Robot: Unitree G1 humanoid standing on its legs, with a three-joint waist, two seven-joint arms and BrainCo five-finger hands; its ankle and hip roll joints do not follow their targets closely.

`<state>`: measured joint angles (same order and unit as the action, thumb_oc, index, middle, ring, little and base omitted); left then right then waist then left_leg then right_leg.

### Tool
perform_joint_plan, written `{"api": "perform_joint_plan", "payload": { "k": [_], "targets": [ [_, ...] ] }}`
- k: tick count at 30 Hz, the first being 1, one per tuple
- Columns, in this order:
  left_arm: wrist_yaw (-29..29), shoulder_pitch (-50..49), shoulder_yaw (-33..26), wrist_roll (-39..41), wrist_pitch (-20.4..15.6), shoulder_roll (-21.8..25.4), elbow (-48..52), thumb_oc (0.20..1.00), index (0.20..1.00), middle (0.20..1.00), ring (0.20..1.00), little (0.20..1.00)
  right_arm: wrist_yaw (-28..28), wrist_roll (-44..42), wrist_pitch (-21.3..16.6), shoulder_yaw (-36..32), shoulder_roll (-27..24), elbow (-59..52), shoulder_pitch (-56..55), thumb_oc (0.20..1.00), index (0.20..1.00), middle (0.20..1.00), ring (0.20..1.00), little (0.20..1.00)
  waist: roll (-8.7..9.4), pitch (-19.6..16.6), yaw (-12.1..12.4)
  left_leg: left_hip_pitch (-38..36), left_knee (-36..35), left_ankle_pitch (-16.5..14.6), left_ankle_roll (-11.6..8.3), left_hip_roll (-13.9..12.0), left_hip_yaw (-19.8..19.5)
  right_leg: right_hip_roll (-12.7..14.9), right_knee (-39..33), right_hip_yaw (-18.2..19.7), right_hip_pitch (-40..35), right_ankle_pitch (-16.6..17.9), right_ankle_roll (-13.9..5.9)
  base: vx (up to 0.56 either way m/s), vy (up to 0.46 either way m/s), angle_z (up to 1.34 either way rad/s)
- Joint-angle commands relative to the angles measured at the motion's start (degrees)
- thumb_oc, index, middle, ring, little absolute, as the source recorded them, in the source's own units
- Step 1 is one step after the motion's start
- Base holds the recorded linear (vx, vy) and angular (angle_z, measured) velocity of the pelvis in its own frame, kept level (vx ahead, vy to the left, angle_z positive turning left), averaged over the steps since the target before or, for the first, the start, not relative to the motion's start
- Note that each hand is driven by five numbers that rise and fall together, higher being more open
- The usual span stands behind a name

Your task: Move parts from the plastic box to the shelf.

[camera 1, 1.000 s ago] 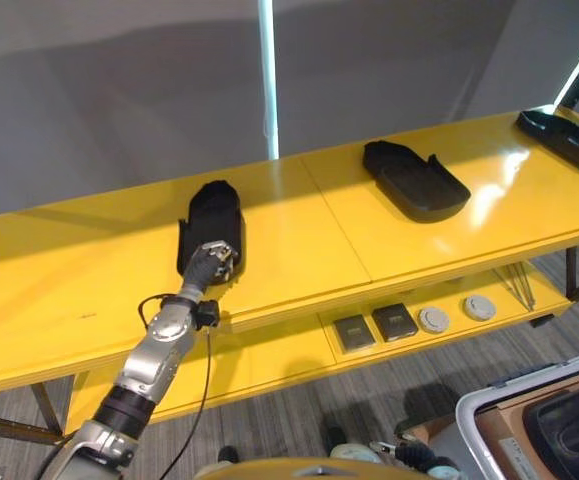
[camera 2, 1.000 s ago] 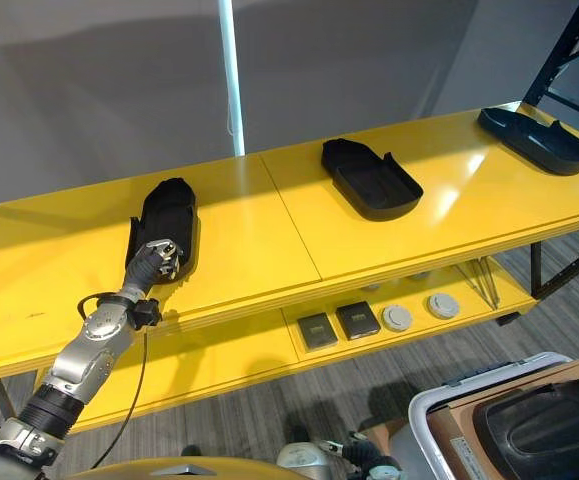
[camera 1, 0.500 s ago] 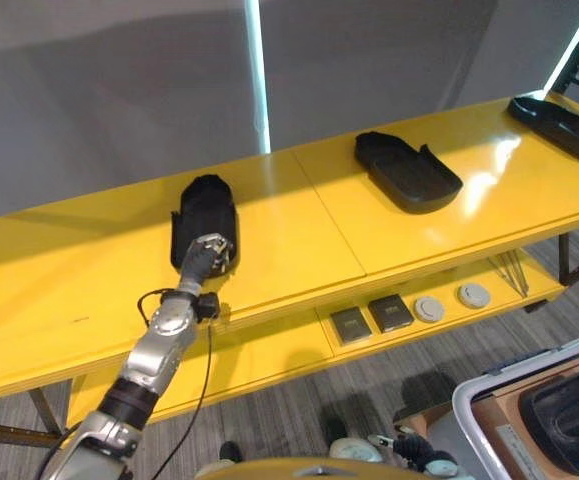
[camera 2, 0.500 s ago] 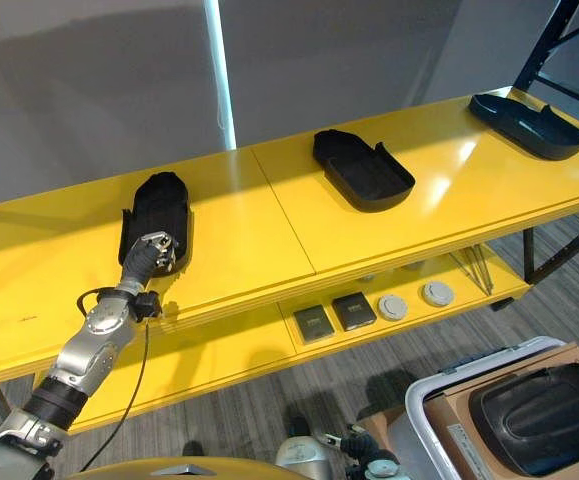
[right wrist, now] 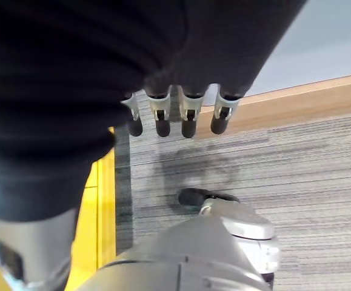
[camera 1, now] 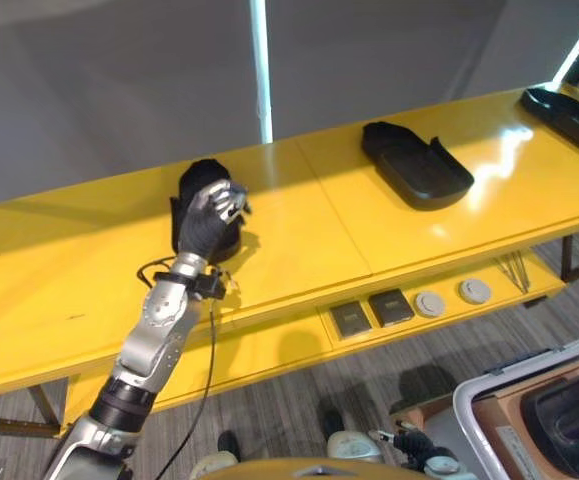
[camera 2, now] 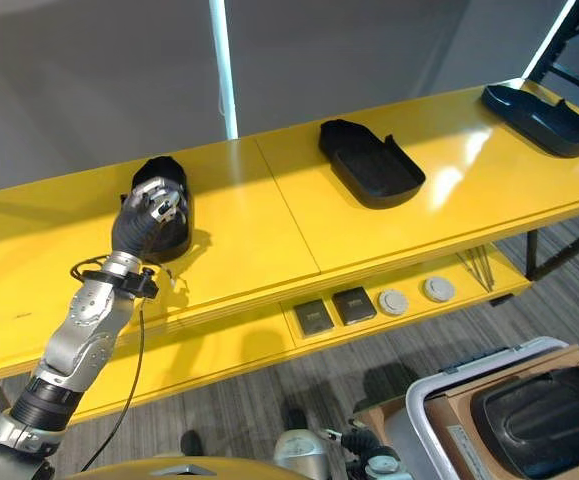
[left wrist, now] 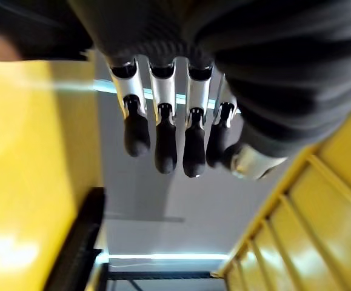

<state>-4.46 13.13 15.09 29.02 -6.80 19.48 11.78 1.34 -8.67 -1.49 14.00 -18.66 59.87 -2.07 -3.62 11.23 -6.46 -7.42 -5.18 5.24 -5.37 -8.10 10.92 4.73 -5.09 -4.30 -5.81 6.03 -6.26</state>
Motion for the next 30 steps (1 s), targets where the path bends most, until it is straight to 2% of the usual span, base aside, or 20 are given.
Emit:
{"api": "perform_joint_plan", "payload": {
  "k": [1,7,9,12,17,19,24,28,30],
  "targets": [
    [1.14,2.48,-2.46,-2.68,-7.33,2.90,0.46,1.000,1.000,1.000,1.000,1.000,0.32,-1.45,-1.70,0.60,1.78,2.72,1.40,1.000,1.000,1.000,1.000,1.000,1.81,-1.27,0.32,0.03,0.18,-4.02,1.09,0.57,0.40,0.42,0.09,-2.36,-1.78,-3.69,0.12,-0.10,0.010,0.10],
    [-1.60,0.95,-2.21,-6.44,-10.51,5.46,0.94,1.000,1.000,1.000,1.000,1.000,2.12,-3.26,-1.14,0.21,2.27,3.48,2.62,1.000,1.000,1.000,1.000,1.000,2.56,-2.86,1.43,-0.60,0.18,-4.63,1.45,0.57,0.38,0.49,0.09,-2.55,-2.23,-3.52,0.07,-0.09,0.021,0.08],
    [-1.62,0.96,-2.19,-6.45,-10.53,5.47,0.93,1.000,1.000,1.000,1.000,1.000,2.11,-3.26,-1.15,0.21,2.29,3.51,2.63,1.000,1.000,1.000,1.000,1.000,2.57,-2.85,1.45,-0.62,0.18,-4.64,1.45,0.57,0.39,0.49,0.09,-2.54,-2.25,-3.52,0.07,-0.04,0.018,0.04],
    [-6.31,-1.99,-0.43,-8.82,-12.33,6.07,-1.83,1.000,1.000,1.000,1.000,1.000,1.91,-3.17,0.24,0.04,2.17,5.47,3.51,1.000,1.000,1.000,1.000,1.000,3.37,-3.38,2.38,-1.20,0.18,-5.28,1.90,0.71,0.03,0.43,0.09,-2.62,-2.86,-3.65,0.31,-0.08,0.033,0.00],
    [-7.16,-4.67,0.59,-10.76,-14.09,6.15,-3.43,1.000,1.000,1.000,1.000,1.000,1.50,-3.90,0.60,-0.01,2.33,7.38,4.06,1.000,1.000,1.000,1.000,1.000,3.81,-3.43,3.35,-1.39,0.18,-5.56,2.11,0.83,-0.51,0.34,0.09,-3.01,-3.30,-3.82,0.49,-0.04,0.008,0.05],
    [-8.16,-6.71,1.67,-13.85,-15.97,6.87,-3.81,1.000,1.000,1.000,1.000,1.000,0.91,-4.25,0.89,0.48,2.42,7.48,4.55,1.000,1.000,1.000,1.000,1.000,4.11,-3.40,3.92,-1.31,0.18,-5.65,2.18,0.83,-0.90,0.26,0.09,-3.30,-3.43,-3.95,0.70,-0.04,0.002,0.08],
    [-9.14,-6.43,2.75,-14.22,-19.42,7.37,-4.23,1.000,1.000,1.000,1.000,1.000,1.11,-6.48,-0.92,1.03,2.71,7.61,4.46,1.000,1.000,1.000,1.000,1.000,4.30,-3.57,3.72,-1.06,0.18,-5.69,2.25,0.81,-1.08,-0.01,0.09,-3.02,-3.45,-4.07,0.87,0.00,-0.008,0.13],
    [-8.42,-5.51,3.16,-14.86,-19.90,7.52,-3.44,1.000,1.000,1.000,1.000,1.000,1.01,-8.91,-2.04,1.00,2.51,6.78,4.74,1.000,1.000,1.000,1.000,1.000,4.54,-3.66,3.01,-1.42,0.18,-5.91,2.53,1.11,-1.94,-0.59,0.09,-0.87,-2.98,-3.87,0.96,0.00,-0.008,-0.04],
    [-8.50,-5.01,3.20,-14.55,-19.00,7.55,-3.19,1.000,1.000,1.000,1.000,1.000,1.28,-10.01,-2.08,1.15,2.42,5.92,4.85,1.000,1.000,1.000,1.000,1.000,4.58,-3.56,2.82,-1.58,0.18,-6.35,2.85,1.84,-3.50,-1.09,0.09,1.36,-2.29,-3.65,0.91,-0.01,-0.012,-0.19]
  ]
}}
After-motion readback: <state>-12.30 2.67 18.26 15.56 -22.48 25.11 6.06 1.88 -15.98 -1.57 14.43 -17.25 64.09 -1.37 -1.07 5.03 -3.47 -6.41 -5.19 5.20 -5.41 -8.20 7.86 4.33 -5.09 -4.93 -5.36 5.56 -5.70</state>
